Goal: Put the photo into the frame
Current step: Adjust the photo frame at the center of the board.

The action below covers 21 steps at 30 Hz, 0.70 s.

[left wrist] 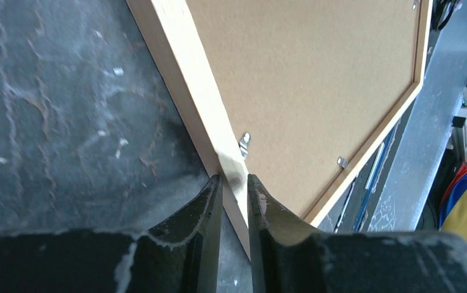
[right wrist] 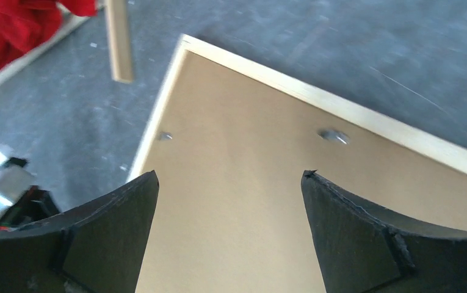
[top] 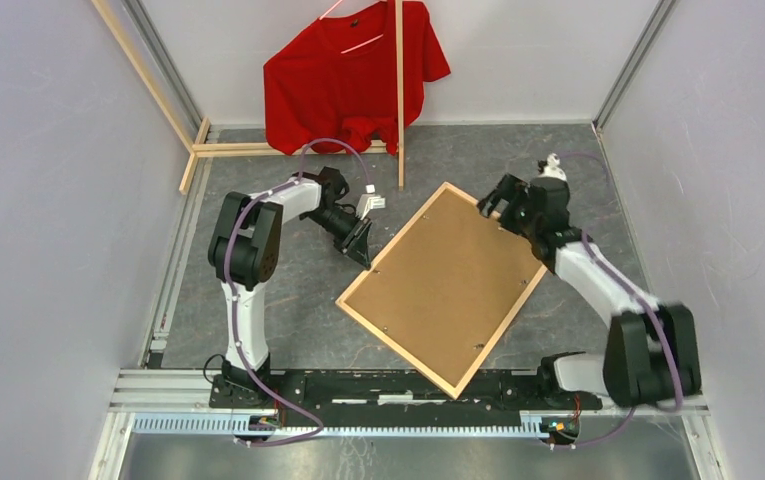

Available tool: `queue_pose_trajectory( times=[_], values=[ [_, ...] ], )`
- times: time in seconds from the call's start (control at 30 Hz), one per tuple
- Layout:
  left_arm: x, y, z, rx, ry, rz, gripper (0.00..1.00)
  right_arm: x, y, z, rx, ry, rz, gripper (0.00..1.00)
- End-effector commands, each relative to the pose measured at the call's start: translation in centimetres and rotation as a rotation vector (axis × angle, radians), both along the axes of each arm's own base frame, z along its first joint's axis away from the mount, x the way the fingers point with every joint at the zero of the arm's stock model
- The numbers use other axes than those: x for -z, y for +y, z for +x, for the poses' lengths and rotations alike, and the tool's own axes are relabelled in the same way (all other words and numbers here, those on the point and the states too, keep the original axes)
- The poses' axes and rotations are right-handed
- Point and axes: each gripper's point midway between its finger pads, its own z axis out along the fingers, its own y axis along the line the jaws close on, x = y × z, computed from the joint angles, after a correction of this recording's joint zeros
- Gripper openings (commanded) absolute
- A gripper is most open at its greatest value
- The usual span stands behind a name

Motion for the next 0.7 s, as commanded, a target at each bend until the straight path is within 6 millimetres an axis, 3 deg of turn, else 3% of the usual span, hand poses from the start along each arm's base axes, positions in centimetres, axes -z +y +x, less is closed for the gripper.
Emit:
queue_pose_trajectory(
  times=[0.0, 0.17, 0.33, 0.47, 0.67],
  values=[
    [-0.4, 1.1, -1.9, 0.040, -0.016, 0.019, 0.28, 4.1, -5.6, -7.4, 0.096, 0.165, -0.236, 0.94],
    [1.3, 1.9, -3.5, 0.034, 0.021, 0.049, 0.24, 6.2, -9.9, -11.3, 0.213, 0.255, -0.341, 0.94],
    [1.4, 2.6, -4.4, 0.029, 0.001, 0.073, 0.21, 8.1, -10.9, -13.4, 0.251, 0.298, -0.360, 0.93],
    [1.6, 2.9, -5.2, 0.036, 0.007, 0.083, 0.19, 9.5, -10.1, -13.6, 0.223, 0.298, -0.324, 0.87],
    [2.0, 2.8, -7.9, 0.093, 0.017, 0.107, 0.17, 10.5, -7.3, -12.6, 0.117, 0.290, -0.213, 0.64]
  ],
)
